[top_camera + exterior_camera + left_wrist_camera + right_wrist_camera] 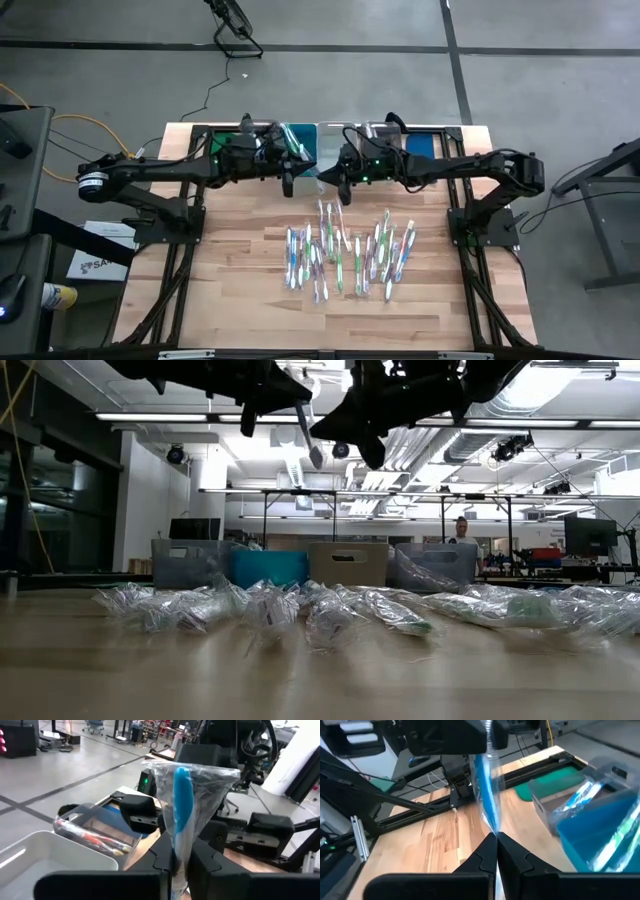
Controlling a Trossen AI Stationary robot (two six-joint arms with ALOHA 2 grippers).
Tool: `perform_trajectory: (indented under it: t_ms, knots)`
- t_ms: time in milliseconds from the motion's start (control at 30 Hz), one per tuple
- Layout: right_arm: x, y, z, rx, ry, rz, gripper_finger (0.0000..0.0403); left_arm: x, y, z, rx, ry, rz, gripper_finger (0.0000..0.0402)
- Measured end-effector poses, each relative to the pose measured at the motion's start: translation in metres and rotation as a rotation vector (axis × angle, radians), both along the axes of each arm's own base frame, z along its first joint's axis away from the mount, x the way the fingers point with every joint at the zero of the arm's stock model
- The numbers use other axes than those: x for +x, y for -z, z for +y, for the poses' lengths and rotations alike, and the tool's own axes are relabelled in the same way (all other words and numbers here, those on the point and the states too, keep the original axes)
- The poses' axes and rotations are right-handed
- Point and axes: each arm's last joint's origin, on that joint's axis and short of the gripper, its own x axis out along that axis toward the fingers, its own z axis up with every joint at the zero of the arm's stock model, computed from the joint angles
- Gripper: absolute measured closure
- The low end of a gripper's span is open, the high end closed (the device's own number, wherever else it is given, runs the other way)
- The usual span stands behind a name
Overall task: Pick & Place Toothbrushes
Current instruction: Put the blue toothbrush into the left black bin
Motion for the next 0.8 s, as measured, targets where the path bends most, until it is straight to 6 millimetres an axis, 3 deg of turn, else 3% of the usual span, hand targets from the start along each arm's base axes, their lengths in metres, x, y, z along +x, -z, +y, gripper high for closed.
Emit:
perform_trajectory:
  t_ms: [167, 367, 567, 800]
  knots:
    - [-0.018, -0.012, -0.004, 0.033, 0.023, 0.055, 0.038, -0.005, 0.001, 0.011, 0.017, -0.048, 0.022, 0.0384]
    - [-0.057, -0.039, -0.012, 0.081, 0.109, 0.086, 0.0302, -0.02, 0.006, 0.038, 0.002, -0.143, 0.119, 0.0384]
    - [-0.094, -0.059, -0.014, 0.083, 0.193, 0.12, 0.0228, -0.05, 0.017, 0.073, -0.106, -0.246, 0.242, 0.0384]
    - [-0.119, -0.069, -0.011, 0.042, 0.315, 0.148, 0.0202, -0.09, 0.026, 0.119, -0.296, -0.372, 0.258, 0.0384]
